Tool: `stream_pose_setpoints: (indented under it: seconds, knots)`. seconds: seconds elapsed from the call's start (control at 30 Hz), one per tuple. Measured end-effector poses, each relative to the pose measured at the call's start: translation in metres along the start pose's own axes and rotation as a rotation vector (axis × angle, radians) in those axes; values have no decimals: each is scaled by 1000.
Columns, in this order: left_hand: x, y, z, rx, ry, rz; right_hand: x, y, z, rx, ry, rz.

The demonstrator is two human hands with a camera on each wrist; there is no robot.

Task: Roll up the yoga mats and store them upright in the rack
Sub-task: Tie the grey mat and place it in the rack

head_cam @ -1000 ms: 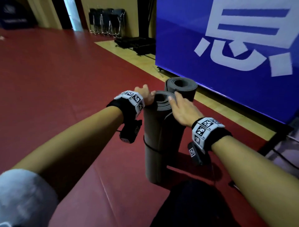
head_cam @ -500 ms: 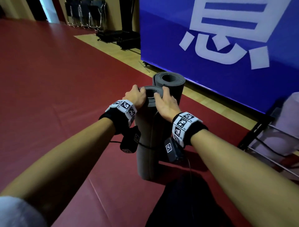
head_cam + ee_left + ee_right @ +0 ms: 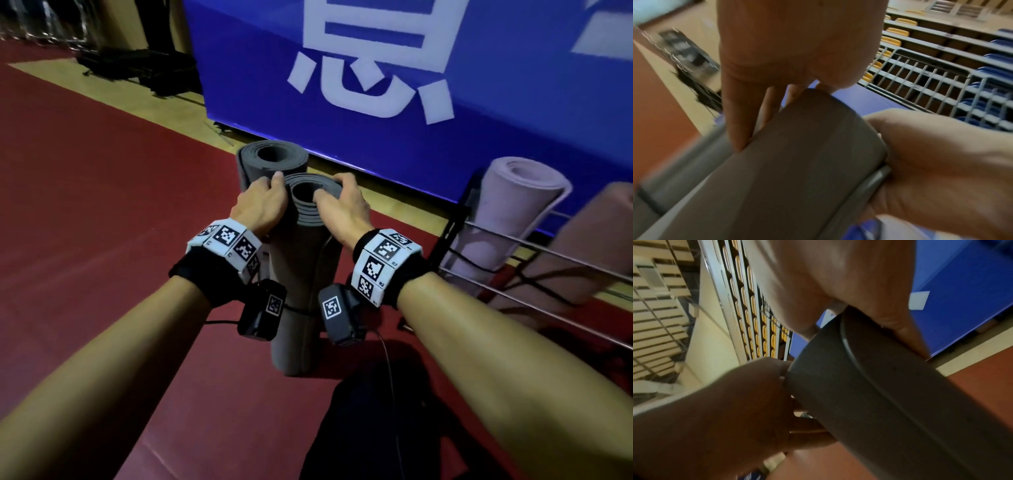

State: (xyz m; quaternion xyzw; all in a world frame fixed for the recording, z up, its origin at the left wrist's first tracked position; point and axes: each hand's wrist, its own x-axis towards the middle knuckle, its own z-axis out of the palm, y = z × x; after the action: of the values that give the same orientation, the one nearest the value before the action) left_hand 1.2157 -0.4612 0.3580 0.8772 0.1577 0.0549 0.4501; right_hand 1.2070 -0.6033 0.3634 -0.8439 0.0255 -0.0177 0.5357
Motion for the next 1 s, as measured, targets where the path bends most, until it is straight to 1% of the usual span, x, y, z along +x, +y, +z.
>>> stream_pose_setpoints:
  seconds: [0.17, 0.23, 0.37, 0.57, 0.67, 0.8, 0.83, 0.9, 0.97, 1.0]
  knots:
    - [-13, 27, 47, -28, -41, 126, 5, 14, -53, -47, 132, 7]
    - [-18, 45, 71, -66, -91, 167, 7, 24, -76, -55, 177, 23]
    - [-34, 91, 120, -134, -159, 206, 7, 41, -129, -52, 285, 74]
    - [-56, 156, 182, -34, -241, 303, -3, 66, -208, -46, 387, 101]
    - [-70, 181, 206, 27, -289, 321, -15, 79, -242, -31, 427, 90]
    - [-85, 213, 232, 12, -372, 377, -41, 102, -283, 49, 454, -3]
    - [-89, 222, 240, -4, -397, 389, -51, 111, -293, 78, 453, -50]
    - [-101, 239, 253, -28, -455, 415, -70, 131, -310, 98, 442, -192]
    - [-118, 255, 265, -40, -519, 461, -87, 151, -322, 59, 444, -313]
    - [-127, 263, 274, -36, -546, 487, -92, 160, -329, 23, 466, -342]
